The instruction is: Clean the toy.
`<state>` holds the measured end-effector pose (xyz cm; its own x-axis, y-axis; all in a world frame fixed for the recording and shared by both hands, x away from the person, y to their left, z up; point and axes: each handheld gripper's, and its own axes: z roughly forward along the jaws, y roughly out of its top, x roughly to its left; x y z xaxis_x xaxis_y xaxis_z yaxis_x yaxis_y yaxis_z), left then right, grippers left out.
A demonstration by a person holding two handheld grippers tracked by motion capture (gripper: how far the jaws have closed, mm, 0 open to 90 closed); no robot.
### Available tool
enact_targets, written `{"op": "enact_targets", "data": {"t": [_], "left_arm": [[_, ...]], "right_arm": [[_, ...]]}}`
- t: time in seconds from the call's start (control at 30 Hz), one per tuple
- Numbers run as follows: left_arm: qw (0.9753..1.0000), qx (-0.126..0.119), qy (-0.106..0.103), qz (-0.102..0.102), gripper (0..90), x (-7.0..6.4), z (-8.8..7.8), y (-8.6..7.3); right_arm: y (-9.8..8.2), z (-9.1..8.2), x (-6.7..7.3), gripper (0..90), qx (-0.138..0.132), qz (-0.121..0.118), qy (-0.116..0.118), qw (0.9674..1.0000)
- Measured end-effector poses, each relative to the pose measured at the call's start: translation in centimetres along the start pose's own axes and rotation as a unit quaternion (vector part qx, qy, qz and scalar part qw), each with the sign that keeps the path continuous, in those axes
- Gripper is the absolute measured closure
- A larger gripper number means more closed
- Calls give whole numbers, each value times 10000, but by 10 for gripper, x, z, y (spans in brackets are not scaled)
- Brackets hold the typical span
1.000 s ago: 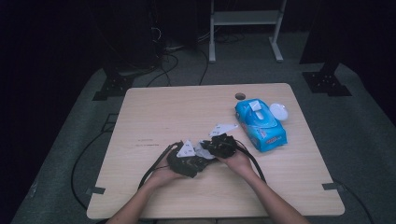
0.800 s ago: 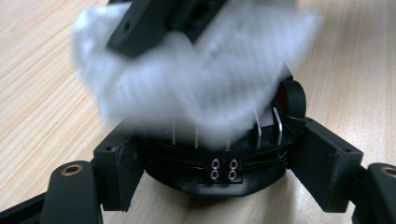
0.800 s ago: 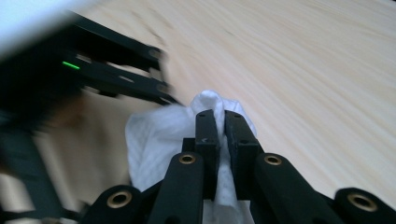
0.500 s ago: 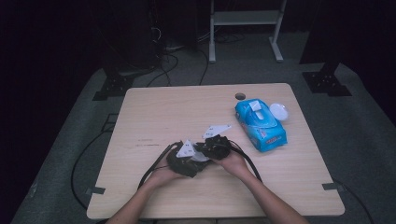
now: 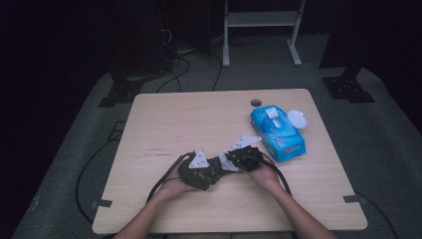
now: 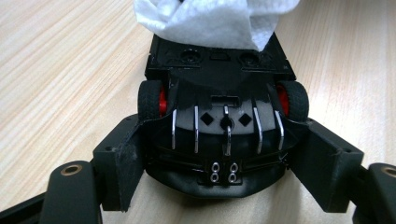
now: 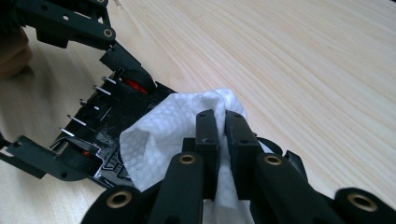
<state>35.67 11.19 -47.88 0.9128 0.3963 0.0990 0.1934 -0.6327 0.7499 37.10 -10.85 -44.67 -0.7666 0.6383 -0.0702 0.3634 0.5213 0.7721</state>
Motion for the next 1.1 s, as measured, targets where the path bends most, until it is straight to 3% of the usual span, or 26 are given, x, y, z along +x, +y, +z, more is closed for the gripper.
{"op": "enact_targets", "data": {"t": [0.17,0.23,0.4,0.63,0.73,0.8,0.83,0.87,0.97,1.1], "left_arm": [[9999,-132,-55,-87,189,1,0,3],[9997,-198,-56,-101,168,0,0,5],[10000,-77,13,43,235,-2,1,5],[9999,-60,33,117,247,-1,0,3],[9999,-23,36,128,248,0,1,3],[9999,-14,35,161,248,0,1,3],[9998,-8,36,187,248,0,1,3],[9998,-6,34,191,248,0,1,3],[9998,-17,29,179,248,0,0,2],[9999,-33,11,155,248,2,0,2]], "right_arm": [[1,1,2,844,-36,67,-5,10000],[3,2,6,845,-42,-17,-45,10000],[6,6,14,845,-14,-68,-6,10000],[-6,-7,9,846,-23,-234,-28,9997],[-10,-10,15,845,-140,-180,208,9995],[-11,-10,25,845,-196,-265,526,9981],[-11,-10,30,844,-188,-369,570,9975],[-10,-10,34,844,-165,-519,517,9972],[-12,-14,26,844,-101,-502,448,9977],[-23,-26,2,845,4,-323,-24,9995]]}}
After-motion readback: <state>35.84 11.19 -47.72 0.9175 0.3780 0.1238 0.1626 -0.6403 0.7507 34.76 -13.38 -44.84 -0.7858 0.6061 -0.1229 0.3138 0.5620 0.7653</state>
